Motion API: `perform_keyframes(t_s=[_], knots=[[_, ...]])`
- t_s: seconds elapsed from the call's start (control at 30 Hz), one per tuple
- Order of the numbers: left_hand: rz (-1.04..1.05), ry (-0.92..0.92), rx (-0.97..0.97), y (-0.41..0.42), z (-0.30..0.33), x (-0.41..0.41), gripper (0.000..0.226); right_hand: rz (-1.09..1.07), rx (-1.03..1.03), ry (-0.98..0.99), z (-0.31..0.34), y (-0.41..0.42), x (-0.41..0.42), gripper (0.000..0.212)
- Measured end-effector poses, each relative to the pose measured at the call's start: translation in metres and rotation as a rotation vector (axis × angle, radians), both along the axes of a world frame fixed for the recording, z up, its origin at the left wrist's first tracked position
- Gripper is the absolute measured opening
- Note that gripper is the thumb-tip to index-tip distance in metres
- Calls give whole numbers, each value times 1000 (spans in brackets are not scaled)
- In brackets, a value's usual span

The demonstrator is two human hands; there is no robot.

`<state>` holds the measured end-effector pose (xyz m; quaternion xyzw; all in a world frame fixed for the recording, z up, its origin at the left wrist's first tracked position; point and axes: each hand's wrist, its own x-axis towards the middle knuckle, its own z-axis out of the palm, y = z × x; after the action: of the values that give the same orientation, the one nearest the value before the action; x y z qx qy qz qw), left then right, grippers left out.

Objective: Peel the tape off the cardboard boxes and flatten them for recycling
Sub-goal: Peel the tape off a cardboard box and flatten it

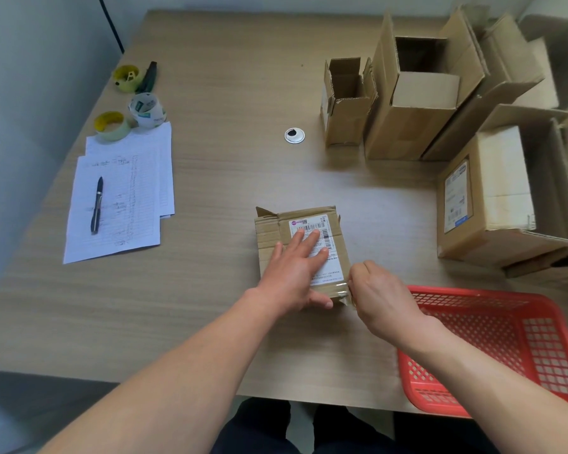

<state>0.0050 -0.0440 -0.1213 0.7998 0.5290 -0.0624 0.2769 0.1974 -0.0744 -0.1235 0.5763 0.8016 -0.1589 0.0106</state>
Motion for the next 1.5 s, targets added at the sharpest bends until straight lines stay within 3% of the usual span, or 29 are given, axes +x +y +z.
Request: perform_keyframes(t_s=[0.17,0.37,0.47,0.53,0.77,1.07,1.17,1.3,1.37,1.47,1.5], knots=[[-2,-1,1,0,1,0,104,86,-58,82,-1,4,10,2],[-21,-1,-2,0,-1,0,106,188,-75,188,-5,5,24,10],[-22,1,-2,1,-1,-1,106,125,43,231,-9,-1,25,19],[-23,-1,-5,1,-1,-1,106,65,147,262,-10,-8,23,13],[-16,-13,-14,1,-1,0,104,-119,208,306,-12,-17,5,12],[-10,-15,-21,1,-1,0,104,-67,227,14,-5,-14,-8,31],[-13,-24,-24,2,-2,-1,104,8,189,134,-12,-12,7,17],[-19,-28,-28,2,-2,-1,105,66,-7,358,-19,-8,25,26],[-16,-35,-30,2,-2,-1,105,-77,-80,501,-19,-11,24,33],[-13,-43,-32,3,-4,-3,105,-498,-234,765,-18,-17,10,51],[-13,-45,-31,3,-4,-2,105,-579,-226,762,-17,-19,4,54]])
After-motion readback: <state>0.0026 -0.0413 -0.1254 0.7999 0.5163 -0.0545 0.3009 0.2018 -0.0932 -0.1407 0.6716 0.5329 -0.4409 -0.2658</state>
